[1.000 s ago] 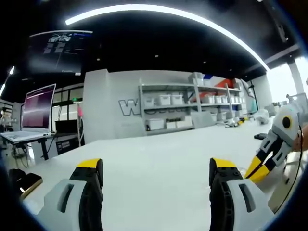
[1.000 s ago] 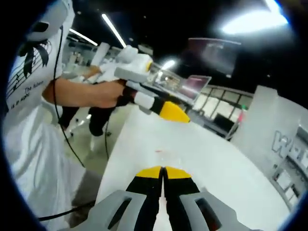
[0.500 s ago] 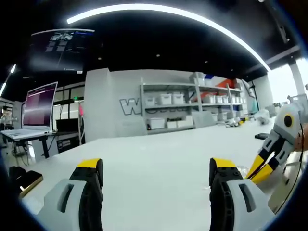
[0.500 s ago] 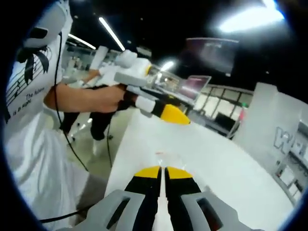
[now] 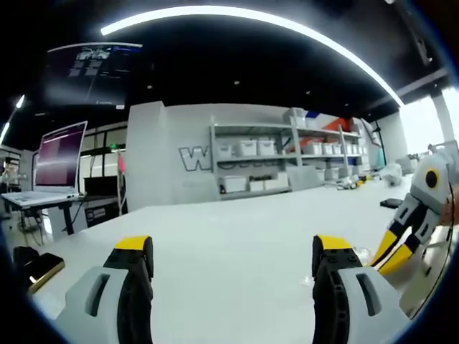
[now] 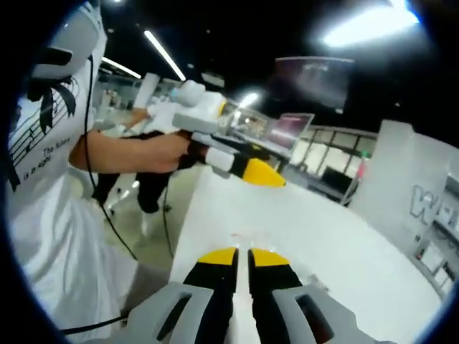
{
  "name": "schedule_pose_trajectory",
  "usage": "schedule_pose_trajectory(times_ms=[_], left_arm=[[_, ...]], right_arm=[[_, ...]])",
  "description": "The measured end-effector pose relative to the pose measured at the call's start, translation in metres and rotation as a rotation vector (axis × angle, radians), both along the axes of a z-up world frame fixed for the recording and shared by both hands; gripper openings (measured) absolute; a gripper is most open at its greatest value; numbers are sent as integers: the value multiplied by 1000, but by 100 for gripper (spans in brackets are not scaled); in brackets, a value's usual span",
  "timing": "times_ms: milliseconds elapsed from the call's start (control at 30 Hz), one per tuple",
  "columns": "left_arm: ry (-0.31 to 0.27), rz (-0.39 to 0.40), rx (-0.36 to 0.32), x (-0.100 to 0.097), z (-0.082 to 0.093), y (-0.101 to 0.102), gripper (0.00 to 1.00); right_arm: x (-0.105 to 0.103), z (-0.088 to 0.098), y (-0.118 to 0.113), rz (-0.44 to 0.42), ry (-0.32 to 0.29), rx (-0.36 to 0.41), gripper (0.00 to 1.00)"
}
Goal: Open the resealable bag by pulling the two sides of the seal apart until the entire bag opening is separated and visibly accessible.
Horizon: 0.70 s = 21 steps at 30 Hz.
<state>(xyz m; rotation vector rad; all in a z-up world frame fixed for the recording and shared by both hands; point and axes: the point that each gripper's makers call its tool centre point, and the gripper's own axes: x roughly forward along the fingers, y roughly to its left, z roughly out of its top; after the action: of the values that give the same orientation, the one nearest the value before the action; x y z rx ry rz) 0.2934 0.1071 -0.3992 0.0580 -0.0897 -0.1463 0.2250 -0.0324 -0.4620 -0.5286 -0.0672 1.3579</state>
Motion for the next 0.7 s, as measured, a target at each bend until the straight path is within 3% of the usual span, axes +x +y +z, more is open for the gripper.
schedule_pose_trajectory(times_ms=[367, 700], left_arm=[[-7, 3, -1, -2, 2, 3, 91], [-11, 5, -5, -5, 3, 6, 91]], right_arm=[[-14, 12, 15, -20, -8, 26, 6], [-20, -4, 26, -37, -277, -156, 9]])
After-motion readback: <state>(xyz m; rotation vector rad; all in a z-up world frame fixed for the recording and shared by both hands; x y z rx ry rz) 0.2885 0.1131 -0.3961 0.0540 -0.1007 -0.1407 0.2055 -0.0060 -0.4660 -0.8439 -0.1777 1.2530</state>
